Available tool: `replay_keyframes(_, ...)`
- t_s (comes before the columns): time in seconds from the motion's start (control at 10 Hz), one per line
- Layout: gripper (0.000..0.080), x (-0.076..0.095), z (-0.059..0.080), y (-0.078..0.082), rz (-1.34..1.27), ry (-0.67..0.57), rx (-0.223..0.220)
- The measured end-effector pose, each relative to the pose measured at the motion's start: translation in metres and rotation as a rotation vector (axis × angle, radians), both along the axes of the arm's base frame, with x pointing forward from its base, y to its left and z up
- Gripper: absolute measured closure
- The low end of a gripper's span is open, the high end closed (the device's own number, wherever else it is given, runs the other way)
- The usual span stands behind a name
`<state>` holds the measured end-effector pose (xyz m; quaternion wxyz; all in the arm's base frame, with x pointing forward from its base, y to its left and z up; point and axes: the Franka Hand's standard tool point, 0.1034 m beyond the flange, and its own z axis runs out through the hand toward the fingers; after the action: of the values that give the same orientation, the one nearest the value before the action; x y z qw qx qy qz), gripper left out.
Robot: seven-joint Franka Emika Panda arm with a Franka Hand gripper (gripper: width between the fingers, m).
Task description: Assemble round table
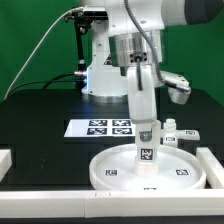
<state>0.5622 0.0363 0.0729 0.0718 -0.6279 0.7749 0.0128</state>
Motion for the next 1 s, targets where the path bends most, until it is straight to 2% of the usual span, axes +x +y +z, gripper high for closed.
replay_keyframes(0.2, 0.0375, -0.0002, -0.0005, 0.0001, 0.002, 0.001, -0.001)
replay_keyframes(0.3, 0.0208, -0.0007, -0.0006, -0.0002, 0.092, -0.005, -0.009)
replay_keyframes(0.4, 0.0158, -0.0016, -0.0006, -0.0005, 0.247, -0.012, -0.014)
replay_keyframes(0.5, 0.0158, -0.0002, 0.0004, 0.0005, 0.327, -0.022, -0.021)
replay_keyframes(0.6, 0.0158, -0.0001, 0.0009, 0.0025, 0.608, -0.044, -0.042)
replay_keyframes(1.0, 0.015, -0.0007, 0.0004, 0.0013, 0.924, -0.079, -0.067)
